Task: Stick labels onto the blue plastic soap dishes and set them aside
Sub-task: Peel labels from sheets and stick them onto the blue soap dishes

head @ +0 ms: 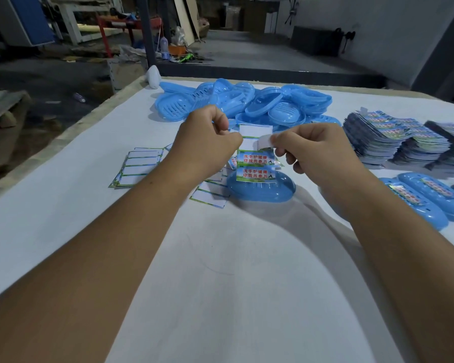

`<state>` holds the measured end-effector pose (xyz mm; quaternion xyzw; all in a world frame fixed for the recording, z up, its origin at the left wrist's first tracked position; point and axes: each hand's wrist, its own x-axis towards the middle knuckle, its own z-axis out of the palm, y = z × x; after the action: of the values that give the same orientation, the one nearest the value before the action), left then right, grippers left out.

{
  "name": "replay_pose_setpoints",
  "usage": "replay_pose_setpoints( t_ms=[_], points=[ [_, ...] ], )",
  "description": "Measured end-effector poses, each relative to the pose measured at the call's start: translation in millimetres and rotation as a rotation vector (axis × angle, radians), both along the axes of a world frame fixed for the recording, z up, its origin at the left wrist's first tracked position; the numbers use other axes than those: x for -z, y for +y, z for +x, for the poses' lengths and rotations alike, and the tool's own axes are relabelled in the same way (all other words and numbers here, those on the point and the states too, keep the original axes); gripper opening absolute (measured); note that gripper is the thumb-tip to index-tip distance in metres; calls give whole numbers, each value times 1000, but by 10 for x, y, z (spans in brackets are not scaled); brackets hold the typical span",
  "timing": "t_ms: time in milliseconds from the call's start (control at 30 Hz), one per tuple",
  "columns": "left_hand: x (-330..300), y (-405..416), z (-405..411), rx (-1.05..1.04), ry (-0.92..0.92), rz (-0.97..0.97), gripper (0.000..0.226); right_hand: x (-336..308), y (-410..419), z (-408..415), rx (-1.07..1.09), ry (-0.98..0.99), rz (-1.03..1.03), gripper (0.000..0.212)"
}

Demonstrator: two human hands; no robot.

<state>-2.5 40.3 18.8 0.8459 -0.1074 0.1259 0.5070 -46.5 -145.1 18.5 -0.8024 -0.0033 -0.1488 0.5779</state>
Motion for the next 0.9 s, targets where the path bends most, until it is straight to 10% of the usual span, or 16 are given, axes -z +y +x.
replay_pose_setpoints(
  t_ms=[900],
  points=[
    [-55, 351, 74, -179, 224, 739, 17, 6, -17, 42, 32, 66, 142, 17]
  ],
)
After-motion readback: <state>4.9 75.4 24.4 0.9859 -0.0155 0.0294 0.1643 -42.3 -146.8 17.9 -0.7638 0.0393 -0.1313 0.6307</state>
